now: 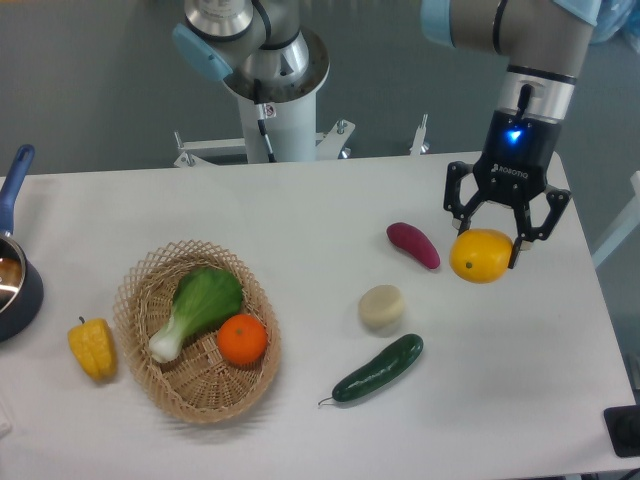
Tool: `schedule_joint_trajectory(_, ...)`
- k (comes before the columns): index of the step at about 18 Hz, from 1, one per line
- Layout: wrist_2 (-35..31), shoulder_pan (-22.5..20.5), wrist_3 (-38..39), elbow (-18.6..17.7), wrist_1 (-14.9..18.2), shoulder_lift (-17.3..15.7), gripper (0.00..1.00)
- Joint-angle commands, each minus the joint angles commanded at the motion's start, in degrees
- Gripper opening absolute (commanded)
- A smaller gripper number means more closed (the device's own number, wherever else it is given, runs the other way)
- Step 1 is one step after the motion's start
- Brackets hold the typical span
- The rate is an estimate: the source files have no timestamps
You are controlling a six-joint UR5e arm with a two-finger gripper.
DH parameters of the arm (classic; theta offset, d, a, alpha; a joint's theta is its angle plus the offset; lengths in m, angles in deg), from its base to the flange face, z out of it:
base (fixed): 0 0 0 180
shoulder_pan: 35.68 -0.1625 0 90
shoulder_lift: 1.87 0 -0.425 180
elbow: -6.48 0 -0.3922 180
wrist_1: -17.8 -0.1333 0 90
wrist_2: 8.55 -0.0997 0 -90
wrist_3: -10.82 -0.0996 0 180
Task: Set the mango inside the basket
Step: 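Close the gripper around the yellow mango on the table, then lift the held mango and carry it over the wicker basket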
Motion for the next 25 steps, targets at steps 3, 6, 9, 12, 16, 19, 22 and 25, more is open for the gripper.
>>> schedule_joint_trajectory(3, 0.0, -0.09, -0.18, -0.44, 0.0, 0.0, 0.41)
schedule_joint_trajectory(6, 0.0, 0.0, 0.26, -0.09, 0.0, 0.0, 0.41)
schedule_joint_trajectory(9, 0.0, 0.0, 0.35, 0.0, 0.0, 0.0, 0.41)
schedule_joint_trajectory(12, 0.0, -0.09, 0.35, 0.17, 0.0, 0.0, 0.41)
schedule_joint_trajectory(16, -0.09, 0.0, 0.35, 0.52, 0.0, 0.0, 0.41)
schedule_joint_trajectory(19, -0.17, 0.0, 0.62, 1.05, 0.09, 0.17, 0.41)
schedule_joint_trajectory(22, -0.26, 0.35, 0.7, 1.23, 0.09, 0.96, 0.41)
schedule_joint_trajectory(25, -0.7, 3.42, 5.33, 0.44, 0.09, 1.05, 0.41)
